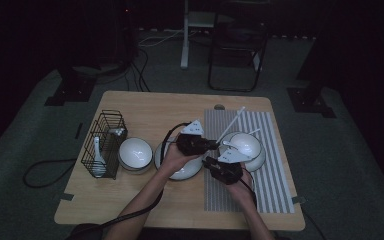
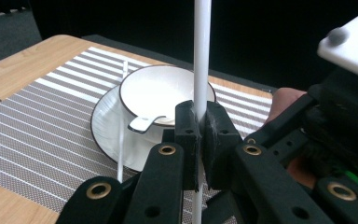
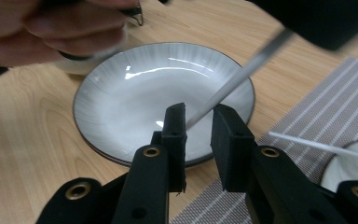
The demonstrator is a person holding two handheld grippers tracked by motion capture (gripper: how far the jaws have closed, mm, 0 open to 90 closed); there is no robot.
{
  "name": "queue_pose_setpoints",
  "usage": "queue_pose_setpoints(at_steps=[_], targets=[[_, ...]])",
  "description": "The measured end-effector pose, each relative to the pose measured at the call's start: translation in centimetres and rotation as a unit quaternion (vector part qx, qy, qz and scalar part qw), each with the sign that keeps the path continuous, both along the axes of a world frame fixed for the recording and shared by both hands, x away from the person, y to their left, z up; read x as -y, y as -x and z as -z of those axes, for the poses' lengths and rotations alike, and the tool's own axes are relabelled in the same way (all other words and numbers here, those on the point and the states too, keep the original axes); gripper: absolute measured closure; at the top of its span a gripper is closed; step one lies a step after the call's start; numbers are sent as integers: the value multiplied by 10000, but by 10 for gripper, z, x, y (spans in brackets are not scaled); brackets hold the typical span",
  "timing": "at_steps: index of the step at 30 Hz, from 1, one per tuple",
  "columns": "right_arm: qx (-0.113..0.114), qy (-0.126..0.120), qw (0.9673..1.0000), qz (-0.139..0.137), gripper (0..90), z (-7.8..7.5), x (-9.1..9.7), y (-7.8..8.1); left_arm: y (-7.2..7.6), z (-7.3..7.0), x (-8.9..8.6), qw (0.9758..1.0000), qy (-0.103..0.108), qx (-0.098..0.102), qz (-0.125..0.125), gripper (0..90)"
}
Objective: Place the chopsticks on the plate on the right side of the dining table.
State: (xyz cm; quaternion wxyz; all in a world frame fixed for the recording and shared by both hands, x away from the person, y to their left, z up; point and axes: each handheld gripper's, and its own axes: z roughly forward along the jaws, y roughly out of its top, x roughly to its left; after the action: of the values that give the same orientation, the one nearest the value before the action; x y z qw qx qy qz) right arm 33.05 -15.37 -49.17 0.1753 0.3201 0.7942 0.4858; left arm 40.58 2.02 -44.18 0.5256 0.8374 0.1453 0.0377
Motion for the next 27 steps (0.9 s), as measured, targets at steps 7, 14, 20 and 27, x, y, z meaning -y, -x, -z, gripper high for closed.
queue_pose_setpoints(at_steps=[7,14,20,27], targets=[[67,-98,9999,-25,760,-4,-1,1,0,7,4,10000,-48,-62,-2,861],[95,-99,9998,-109,740,-4,-2,2,0,7,6,9998,-162,40,-68,860],[21,6,10000,-81,697,1,2,1,-4,4,1,9995,-191,135,-216,860],[-67,204,9997,-91,640,8,7,3,-10,3,-1,9989,-259,236,-310,860]])
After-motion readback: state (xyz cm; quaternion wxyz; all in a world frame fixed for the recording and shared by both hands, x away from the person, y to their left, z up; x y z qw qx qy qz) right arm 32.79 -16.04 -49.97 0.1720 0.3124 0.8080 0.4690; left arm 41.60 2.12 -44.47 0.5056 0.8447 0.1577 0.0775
